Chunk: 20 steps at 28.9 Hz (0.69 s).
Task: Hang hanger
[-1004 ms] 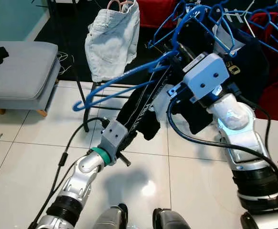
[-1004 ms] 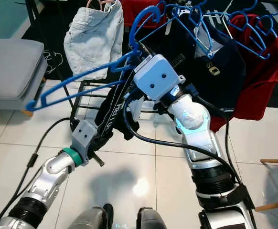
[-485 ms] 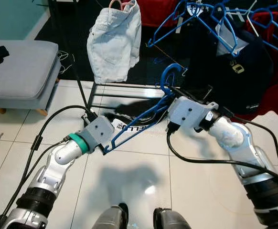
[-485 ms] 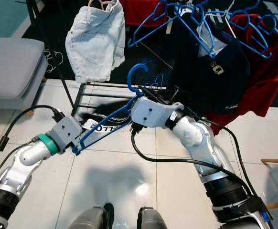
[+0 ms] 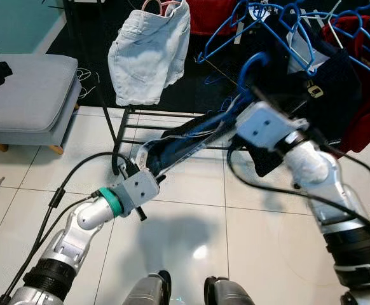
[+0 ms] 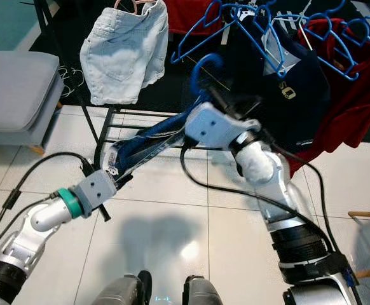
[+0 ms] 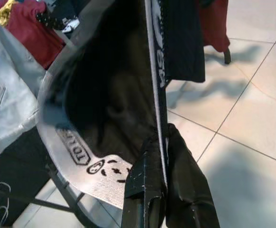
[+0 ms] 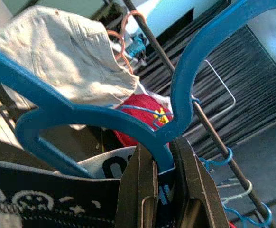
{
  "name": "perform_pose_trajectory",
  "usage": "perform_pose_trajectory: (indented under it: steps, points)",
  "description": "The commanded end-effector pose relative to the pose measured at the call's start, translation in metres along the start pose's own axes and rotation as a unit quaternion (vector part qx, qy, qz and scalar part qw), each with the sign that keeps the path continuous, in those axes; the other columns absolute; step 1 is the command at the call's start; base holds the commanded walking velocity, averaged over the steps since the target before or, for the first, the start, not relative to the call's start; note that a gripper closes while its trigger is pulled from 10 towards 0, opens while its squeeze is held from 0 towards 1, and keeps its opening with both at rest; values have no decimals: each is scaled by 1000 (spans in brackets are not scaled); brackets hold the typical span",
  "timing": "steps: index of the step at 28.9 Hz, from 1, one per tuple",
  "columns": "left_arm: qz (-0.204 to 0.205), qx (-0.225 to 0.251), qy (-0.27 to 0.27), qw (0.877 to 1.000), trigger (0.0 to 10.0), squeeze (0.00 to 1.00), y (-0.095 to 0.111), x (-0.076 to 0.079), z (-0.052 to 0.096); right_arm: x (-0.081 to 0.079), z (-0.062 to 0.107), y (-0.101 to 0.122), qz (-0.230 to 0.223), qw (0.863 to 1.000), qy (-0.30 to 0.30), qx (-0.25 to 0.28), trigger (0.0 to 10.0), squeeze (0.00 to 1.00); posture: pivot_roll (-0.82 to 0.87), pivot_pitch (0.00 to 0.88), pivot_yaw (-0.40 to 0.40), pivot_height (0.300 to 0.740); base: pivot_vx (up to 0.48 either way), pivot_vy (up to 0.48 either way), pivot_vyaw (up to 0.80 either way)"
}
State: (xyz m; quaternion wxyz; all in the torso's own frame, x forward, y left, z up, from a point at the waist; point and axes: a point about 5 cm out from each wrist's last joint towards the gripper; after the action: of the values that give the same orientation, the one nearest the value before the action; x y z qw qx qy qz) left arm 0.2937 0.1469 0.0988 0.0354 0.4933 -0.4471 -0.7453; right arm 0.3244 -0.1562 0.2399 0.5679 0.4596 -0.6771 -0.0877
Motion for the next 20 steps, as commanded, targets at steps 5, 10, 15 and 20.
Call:
perform_pose_trajectory:
  steps: [5, 10, 15, 20]
  points:
    - [-2, -14, -10, 1000, 10000, 0, -5, 5, 3, 2, 4, -7, 19, 1000, 2, -22, 10000, 0, -100, 93, 67, 740, 0, 0, 0]
    - [-10, -7, 1, 1000, 10000, 0, -1, -2, 2, -8, 6, -15, 41, 997, 44, -44, 10000, 0, -101, 94, 68, 740, 0, 0, 0]
    - [-27, 35, 40, 998, 10000, 0, 21, -31, -4, -21, 11, -29, 70, 990, 98, -78, 10000, 0, -97, 97, 66, 740, 0, 0, 0]
    - [-30, 59, 31, 997, 10000, 0, 31, -37, -5, -18, 8, -31, 88, 990, 77, -83, 10000, 0, -96, 98, 68, 740, 0, 0, 0]
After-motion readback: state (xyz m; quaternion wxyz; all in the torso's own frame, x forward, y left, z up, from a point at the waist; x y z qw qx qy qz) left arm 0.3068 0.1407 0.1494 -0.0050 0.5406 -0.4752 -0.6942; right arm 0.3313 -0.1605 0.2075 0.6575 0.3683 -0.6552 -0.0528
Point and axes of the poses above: a point about 5 cm out from each wrist's last joint towards the gripper, its own z axis pointing back from the gripper into the wrist, its own y axis along the axis of the wrist's last joint, x = y × z, and after that the axes turned 10 degrees about -z, right-handed
